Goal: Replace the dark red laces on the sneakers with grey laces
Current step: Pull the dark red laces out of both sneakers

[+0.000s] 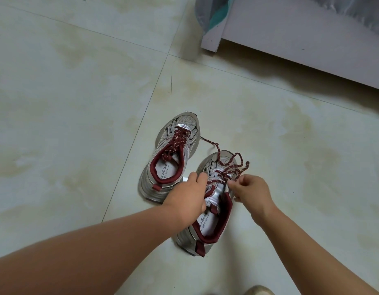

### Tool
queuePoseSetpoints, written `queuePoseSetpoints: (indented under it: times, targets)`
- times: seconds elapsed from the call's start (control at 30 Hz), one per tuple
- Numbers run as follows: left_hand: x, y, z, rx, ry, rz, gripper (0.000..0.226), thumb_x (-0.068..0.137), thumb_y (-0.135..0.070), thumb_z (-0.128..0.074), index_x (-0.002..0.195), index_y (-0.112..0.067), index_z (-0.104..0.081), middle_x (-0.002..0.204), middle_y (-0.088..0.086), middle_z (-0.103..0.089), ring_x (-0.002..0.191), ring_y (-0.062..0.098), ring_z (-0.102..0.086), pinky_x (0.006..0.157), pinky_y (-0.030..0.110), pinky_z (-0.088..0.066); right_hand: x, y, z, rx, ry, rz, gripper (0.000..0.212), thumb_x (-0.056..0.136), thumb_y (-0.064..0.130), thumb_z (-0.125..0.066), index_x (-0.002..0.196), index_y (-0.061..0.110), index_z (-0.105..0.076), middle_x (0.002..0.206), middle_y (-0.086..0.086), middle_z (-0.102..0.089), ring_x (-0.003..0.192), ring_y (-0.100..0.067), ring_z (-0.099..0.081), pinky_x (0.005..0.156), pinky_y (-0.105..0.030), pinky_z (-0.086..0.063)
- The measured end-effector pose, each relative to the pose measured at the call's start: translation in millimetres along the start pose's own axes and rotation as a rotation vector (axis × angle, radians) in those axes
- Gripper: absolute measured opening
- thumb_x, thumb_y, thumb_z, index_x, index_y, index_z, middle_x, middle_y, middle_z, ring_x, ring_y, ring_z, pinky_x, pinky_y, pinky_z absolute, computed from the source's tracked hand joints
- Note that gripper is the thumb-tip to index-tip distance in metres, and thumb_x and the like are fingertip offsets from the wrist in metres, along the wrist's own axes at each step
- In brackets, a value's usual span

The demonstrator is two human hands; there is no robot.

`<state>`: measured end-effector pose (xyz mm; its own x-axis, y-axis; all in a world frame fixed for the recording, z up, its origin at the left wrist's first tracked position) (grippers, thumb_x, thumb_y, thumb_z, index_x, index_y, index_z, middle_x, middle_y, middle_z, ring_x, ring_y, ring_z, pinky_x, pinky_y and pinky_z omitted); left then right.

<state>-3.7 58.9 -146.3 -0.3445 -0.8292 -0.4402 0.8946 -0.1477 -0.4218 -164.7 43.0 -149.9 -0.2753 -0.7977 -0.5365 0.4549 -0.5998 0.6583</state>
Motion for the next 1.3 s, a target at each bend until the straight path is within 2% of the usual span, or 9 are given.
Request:
queuePoseSetpoints:
  times: [0.07,0.17,0.27,0.47,0.67,0.8,1.03,1.17,1.3]
  targets:
    - [0,0,0,0.002,0.001,-0.004,0.035,0.088,-0.015,-0.05,0.118,-0.012,-0.034,0.114,0.009,-0.042,0.092,0.031,-0.056,0.067,0.034,-0.04,-1,2,3,0.057,-0.114,0.06,0.029,0.085,0.008,-0.061,0.061,0.011,-0.044,0.061,-0.011,-0.054,0.057,-0.022,-0.049,0.07,-0.046,-0.052]
    - [0,0,0,0.001,0.003,-0.003,0.036,0.088,-0.015,-0.05,0.12,-0.011,-0.034,0.115,0.01,-0.042,0.093,0.031,-0.056,0.069,0.035,-0.043,-1,15,19,0.44,-0.277,0.063,0.019,0.091,-0.002,-0.045,0.076,0.009,-0.041,0.065,-0.013,-0.058,0.039,-0.01,-0.051,0.051,-0.027,-0.053]
    - [0,0,-1,-0.002,0.006,-0.001,0.037,0.088,-0.015,-0.05,0.12,-0.011,-0.033,0.116,0.01,-0.042,0.093,0.031,-0.056,0.07,0.035,-0.042,-1,21,27,0.509,-0.296,0.045,0.011,0.093,0.001,-0.043,0.085,0.008,-0.042,0.064,-0.011,-0.056,0.035,-0.008,-0.046,0.041,-0.018,-0.044]
    - [0,-1,0,0.006,0.002,-0.002,0.037,0.088,-0.015,-0.051,0.12,-0.011,-0.033,0.116,0.01,-0.041,0.095,0.032,-0.056,0.067,0.033,-0.038,-1,2,1,-0.065,0.052,-0.022,0.019,0.083,0.016,-0.066,0.073,0.002,-0.057,0.069,-0.015,-0.061,0.058,-0.023,-0.05,0.063,-0.038,-0.047]
    - [-1,-1,1,0.016,0.001,-0.005,0.036,0.088,-0.015,-0.05,0.119,-0.011,-0.033,0.116,0.01,-0.042,0.094,0.031,-0.056,0.065,0.032,-0.037,10,8,22,-0.153,-0.216,0.029,0.019,0.089,0.018,-0.055,0.078,0.004,-0.06,0.076,-0.016,-0.062,0.076,-0.033,-0.058,0.078,-0.048,-0.052]
    - [-1,-2,1,0.012,0.002,-0.007,0.035,0.088,-0.014,-0.05,0.119,-0.011,-0.033,0.116,0.01,-0.042,0.094,0.031,-0.056,0.065,0.031,-0.036,9,10,33,-0.347,-0.213,-0.029,0.024,0.088,0.028,-0.059,0.093,0.007,-0.047,0.08,-0.007,-0.052,0.079,-0.029,-0.051,0.069,-0.036,-0.041]
    - [-2,-3,2,0.02,0.003,-0.001,0.036,0.088,-0.016,-0.049,0.12,-0.011,-0.033,0.116,0.01,-0.041,0.094,0.032,-0.055,0.065,0.032,-0.035,-7,45,-4,-0.603,-0.157,0.508,0.018,0.092,0.022,-0.052,0.103,0.011,-0.061,0.096,-0.005,-0.052,0.094,-0.023,-0.05,0.071,-0.028,-0.032]
    - [-2,-3,3,0.028,0.004,-0.002,0.035,0.088,-0.015,-0.049,0.12,-0.01,-0.033,0.116,0.01,-0.041,0.093,0.031,-0.055,0.065,0.031,-0.034,1,55,-24,-1.044,-0.089,0.62,0.018,0.089,0.007,-0.047,0.098,0.003,-0.061,0.102,-0.014,-0.055,0.098,-0.032,-0.05,0.072,-0.032,-0.037]
    - [-2,-3,3,0.021,0.003,0.0,0.036,0.088,-0.016,-0.049,0.12,-0.01,-0.033,0.116,0.01,-0.041,0.094,0.032,-0.055,0.065,0.032,-0.034,3,62,-28,-1.189,-0.001,0.671,0.017,0.087,0.003,-0.045,0.097,0.003,-0.058,0.105,-0.013,-0.056,0.101,-0.03,-0.052,0.067,-0.03,-0.028]
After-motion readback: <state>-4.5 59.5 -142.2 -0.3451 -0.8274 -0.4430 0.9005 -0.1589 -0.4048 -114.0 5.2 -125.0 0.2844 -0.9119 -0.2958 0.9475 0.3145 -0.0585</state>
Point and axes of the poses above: each hand's wrist, its own x-axis towards the middle knuckle, its own z-axis out of the back of the hand, y = z × x, the point moved 3 cm from there along x, towards the middle knuckle
